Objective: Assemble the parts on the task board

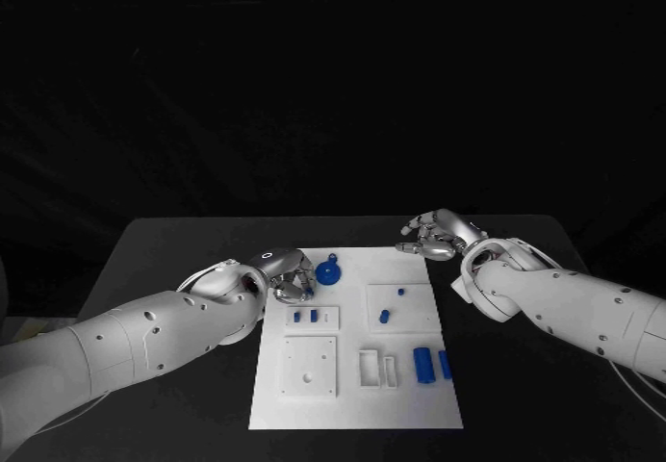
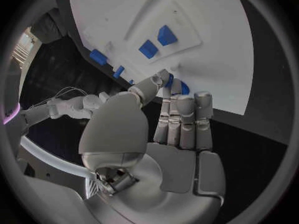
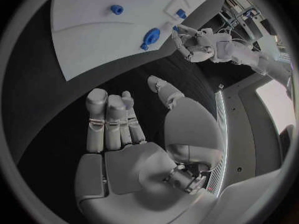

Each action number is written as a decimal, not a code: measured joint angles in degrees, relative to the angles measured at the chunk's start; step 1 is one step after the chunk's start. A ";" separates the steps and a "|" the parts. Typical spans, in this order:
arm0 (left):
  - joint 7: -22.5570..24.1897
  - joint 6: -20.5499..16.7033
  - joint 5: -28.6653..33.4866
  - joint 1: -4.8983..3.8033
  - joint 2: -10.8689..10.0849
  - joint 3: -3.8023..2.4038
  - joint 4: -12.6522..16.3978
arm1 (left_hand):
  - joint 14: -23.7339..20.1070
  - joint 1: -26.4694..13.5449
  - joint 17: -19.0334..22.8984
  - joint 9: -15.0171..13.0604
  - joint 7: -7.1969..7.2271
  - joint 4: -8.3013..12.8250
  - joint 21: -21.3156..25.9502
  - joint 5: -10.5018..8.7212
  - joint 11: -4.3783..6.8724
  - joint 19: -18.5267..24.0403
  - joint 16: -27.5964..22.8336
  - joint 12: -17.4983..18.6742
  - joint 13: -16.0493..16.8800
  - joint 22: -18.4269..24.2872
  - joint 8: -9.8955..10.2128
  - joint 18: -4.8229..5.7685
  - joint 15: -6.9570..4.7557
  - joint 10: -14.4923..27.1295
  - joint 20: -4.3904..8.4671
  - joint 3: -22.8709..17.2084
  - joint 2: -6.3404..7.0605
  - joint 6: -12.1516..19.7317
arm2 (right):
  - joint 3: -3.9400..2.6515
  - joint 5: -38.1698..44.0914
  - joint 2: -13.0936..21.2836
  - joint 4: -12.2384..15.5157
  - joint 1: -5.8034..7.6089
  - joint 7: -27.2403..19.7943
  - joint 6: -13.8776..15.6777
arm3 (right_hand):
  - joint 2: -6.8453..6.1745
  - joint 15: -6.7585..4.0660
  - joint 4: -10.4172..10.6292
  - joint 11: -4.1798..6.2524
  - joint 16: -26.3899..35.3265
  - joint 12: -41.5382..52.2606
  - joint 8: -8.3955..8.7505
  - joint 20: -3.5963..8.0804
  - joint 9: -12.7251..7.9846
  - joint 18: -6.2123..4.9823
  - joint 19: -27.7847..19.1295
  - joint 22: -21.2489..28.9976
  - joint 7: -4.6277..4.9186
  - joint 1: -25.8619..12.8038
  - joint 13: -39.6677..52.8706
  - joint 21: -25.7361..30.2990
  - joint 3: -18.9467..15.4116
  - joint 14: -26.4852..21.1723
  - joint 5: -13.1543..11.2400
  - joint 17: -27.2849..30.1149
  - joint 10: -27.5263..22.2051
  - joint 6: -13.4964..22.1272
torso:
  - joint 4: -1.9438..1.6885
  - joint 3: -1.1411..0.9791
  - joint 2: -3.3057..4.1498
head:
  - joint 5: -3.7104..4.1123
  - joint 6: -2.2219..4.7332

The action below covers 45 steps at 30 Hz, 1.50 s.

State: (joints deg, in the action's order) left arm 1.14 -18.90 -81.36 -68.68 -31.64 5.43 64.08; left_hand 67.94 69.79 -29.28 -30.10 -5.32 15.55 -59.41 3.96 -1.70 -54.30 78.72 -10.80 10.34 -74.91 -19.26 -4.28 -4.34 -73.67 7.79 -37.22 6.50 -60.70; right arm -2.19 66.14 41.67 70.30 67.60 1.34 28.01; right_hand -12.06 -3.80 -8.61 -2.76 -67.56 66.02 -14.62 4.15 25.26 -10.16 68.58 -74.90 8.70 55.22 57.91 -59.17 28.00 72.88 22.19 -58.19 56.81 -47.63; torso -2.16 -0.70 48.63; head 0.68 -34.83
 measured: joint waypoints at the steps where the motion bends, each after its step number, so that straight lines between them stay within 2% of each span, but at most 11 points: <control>1: 0.00 0.01 -0.04 0.00 -0.01 0.00 -0.18 | 0.00 0.00 0.00 0.00 0.00 0.02 0.00 0.00 0.00 0.00 0.00 0.00 0.00 0.00 0.00 0.00 0.00 0.00 0.00 -0.02 0.00 0.00 | 0.00 0.00 0.00 0.00 0.00 0.00 0.00 | 0.00 0.00 0.00 0.00 0.00 0.00 0.00 0.00 0.00 0.00 0.00 0.00 0.00 0.00 0.00 0.00 0.00 0.00 0.00 0.00 0.00 0.00 | 0.02 0.01 0.01 | -0.04 -0.01; 24: -0.29 1.65 -0.31 0.01 -0.37 0.03 -0.07 | 0.00 -0.48 0.11 0.00 0.18 -0.09 0.00 -0.03 -0.03 -0.08 0.00 0.09 0.77 -0.03 0.25 0.00 0.01 -0.02 -0.13 -0.14 0.07 -0.15 | 0.00 0.00 0.07 0.04 0.00 0.01 0.00 | 0.00 0.00 -0.16 0.00 0.23 0.00 0.00 -0.10 0.01 0.00 -0.09 -0.04 -0.06 0.00 -0.05 0.00 -0.16 0.00 0.00 0.00 0.00 -0.04 | 0.15 -0.14 0.05 | -0.24 -0.30; 32: -0.30 1.86 -0.34 0.01 0.86 0.06 -1.36 | -0.01 -0.46 0.16 0.05 0.20 -0.09 0.00 -0.04 -0.04 -0.07 0.00 0.09 0.76 -0.02 0.35 0.01 0.01 -0.02 -0.13 -0.14 0.05 -0.12 | 0.00 0.00 0.01 0.06 0.00 0.01 0.00 | 0.00 0.00 -0.16 0.00 0.23 0.00 0.00 -0.10 0.01 0.00 -0.10 -0.03 -0.21 0.00 -0.05 0.00 -0.16 0.00 0.00 0.00 0.00 -0.06 | 0.13 -0.13 0.05 | -0.24 -0.36; 45: -0.22 1.94 -0.38 -0.02 1.53 0.14 -2.57 | -0.01 -0.31 0.21 0.05 0.22 -0.08 0.00 -0.26 -0.04 -0.08 0.00 0.10 0.68 -0.01 0.51 0.00 0.01 -0.01 -0.16 -0.11 -0.07 0.02 | 0.00 0.00 -0.01 0.08 0.00 0.01 -0.01 | 0.11 0.00 -0.16 0.00 0.23 -0.01 0.00 -0.08 -0.04 0.00 -0.05 -0.02 0.09 -0.11 -0.11 0.00 -0.16 0.00 0.00 0.00 0.00 -0.11 | 0.16 -0.13 0.05 | -0.26 -0.40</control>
State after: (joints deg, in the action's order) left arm 0.92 -16.97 -81.73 -68.70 -30.10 5.57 61.51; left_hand 67.93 69.47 -29.07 -30.05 -5.10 15.47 -59.41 3.70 -1.74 -54.38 78.72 -10.70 11.02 -74.92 -18.75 -4.27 -4.32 -73.68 7.63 -37.32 6.43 -60.68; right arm -2.19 66.14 41.65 70.38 67.60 1.35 28.01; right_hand -11.95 -3.79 -8.77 -2.77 -67.34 66.02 -14.62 4.07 25.22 -10.16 68.53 -74.93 8.79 55.11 57.80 -59.17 27.84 72.87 22.19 -58.19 56.80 -47.74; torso -2.00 -0.83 48.67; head 0.42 -35.23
